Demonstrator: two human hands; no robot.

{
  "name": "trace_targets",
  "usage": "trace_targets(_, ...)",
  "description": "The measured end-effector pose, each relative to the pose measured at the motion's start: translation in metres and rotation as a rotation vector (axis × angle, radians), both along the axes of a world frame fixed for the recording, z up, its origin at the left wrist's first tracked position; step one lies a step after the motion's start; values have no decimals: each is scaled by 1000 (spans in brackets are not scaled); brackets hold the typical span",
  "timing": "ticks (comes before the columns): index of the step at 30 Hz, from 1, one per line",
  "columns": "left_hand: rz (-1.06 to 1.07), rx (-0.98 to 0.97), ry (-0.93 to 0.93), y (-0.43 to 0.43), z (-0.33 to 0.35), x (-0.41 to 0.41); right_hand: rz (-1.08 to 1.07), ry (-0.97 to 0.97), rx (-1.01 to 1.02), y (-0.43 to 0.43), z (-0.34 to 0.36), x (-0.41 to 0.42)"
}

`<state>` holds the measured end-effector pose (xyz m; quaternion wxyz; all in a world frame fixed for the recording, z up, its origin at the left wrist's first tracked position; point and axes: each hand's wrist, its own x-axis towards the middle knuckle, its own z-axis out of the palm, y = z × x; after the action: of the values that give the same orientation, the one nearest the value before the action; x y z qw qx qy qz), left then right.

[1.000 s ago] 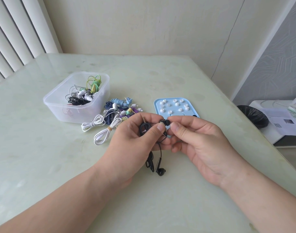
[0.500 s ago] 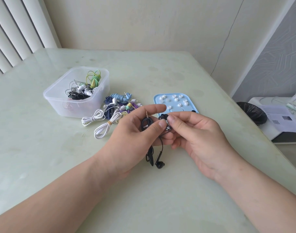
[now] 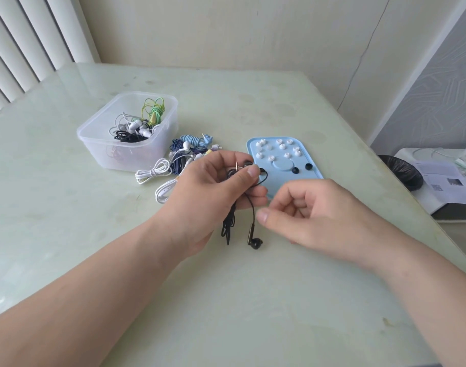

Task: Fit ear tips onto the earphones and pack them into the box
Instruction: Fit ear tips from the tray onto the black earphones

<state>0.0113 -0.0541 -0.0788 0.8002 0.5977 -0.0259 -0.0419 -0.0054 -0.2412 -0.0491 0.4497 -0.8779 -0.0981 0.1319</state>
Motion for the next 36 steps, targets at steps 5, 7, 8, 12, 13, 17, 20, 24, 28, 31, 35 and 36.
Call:
trace_targets(5, 15, 42, -9, 0, 0, 0, 45, -105, -272, 8, -8, -7)
trace_targets(7, 16, 46, -12, 0, 0, 0, 82, -146, -282, 11, -12, -8)
trace_targets(8, 19, 48, -15, 0, 0, 0, 90, -141, -263, 11, -11, -8)
trace_targets(12, 36, 55, -17, 1, 2, 1, 42, -40, -68, -1, -3, -3)
trace_targets(13, 37, 74, -17, 1, 2, 1, 12, -7, 25, -4, -2, 0)
trace_targets(17, 10, 160, 10, 2, 0, 1, -140, 105, 406, -11, -6, 10)
trace_targets(20, -7, 165, 47, 1, 1, -1, -188, 193, 570, -10, -9, 13)
trace_targets(24, -45, 128, 75, 2, 1, -2, -203, 201, 617, -4, -14, 14)
trace_targets(28, -68, 207, 54, 2, 2, -2, -251, 162, 620, -1, -19, 15)
trace_targets(31, -108, 221, 76, 1, 2, -2, -279, 153, 625, 0, -21, 17)
trace_targets(35, -136, 274, 5, 0, 1, -2, -307, 144, 668, 4, -22, 20)
trace_targets(36, -130, 278, -7, 0, 0, -2, -307, 145, 673, 6, -22, 20)
